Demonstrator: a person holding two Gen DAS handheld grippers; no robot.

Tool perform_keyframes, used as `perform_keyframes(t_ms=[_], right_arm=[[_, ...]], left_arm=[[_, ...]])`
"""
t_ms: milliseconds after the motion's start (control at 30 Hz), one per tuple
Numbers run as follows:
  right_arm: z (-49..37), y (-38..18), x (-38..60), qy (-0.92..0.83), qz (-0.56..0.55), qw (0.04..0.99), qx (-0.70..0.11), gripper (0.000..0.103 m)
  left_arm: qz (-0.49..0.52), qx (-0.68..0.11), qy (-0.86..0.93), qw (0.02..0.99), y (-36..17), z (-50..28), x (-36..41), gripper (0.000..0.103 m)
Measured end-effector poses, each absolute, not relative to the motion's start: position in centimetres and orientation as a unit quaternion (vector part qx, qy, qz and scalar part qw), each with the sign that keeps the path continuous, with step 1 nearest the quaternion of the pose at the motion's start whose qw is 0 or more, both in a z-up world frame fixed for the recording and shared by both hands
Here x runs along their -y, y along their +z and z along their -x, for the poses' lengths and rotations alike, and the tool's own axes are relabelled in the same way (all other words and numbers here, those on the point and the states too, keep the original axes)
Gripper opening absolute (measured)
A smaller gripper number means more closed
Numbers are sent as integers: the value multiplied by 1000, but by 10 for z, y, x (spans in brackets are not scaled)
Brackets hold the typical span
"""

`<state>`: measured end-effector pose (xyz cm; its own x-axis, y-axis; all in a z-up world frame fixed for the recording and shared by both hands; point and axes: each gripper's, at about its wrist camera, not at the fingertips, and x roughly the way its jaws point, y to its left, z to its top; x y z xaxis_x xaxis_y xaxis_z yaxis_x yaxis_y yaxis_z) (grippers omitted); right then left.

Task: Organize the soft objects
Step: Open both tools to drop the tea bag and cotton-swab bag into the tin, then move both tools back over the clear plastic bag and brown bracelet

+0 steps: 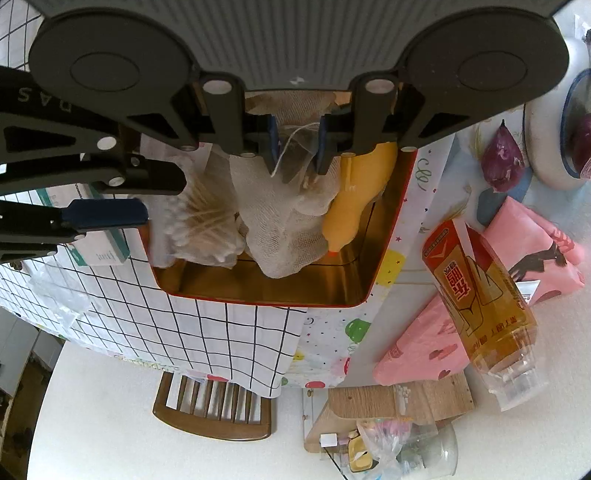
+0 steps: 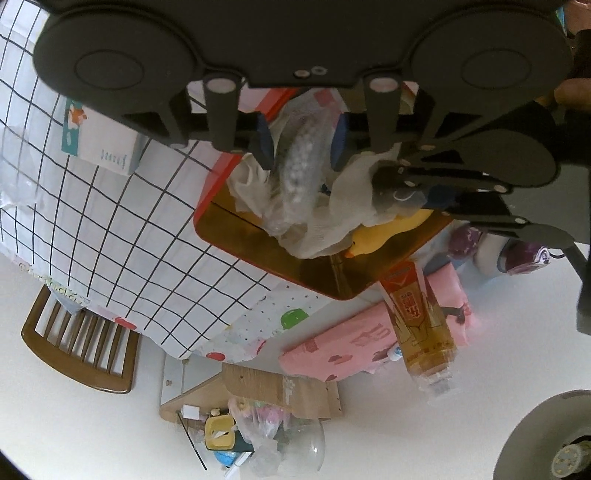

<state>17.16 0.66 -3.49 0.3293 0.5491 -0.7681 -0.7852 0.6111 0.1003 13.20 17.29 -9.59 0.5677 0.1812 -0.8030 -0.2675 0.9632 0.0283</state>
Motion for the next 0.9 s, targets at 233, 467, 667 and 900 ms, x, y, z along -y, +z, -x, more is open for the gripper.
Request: perform_keyframes(t_ms=[233,467,667,900], right_arm=[[-165,-22,5,419,134,808,-392,40],[-155,-8,18,421,125,816,-376,49],[-146,7,33,421,112,825,-359,57],[-134,26,56,423,93,835,-341,62]], left_arm=[[48,-440,129,887,-90,-125,-171,23],[50,-412,126,901,-76,-111,-169,66],[49,-400,118,908,-61,-100,-163,66],[50,-390,96,914,-42,-88,-151,66]])
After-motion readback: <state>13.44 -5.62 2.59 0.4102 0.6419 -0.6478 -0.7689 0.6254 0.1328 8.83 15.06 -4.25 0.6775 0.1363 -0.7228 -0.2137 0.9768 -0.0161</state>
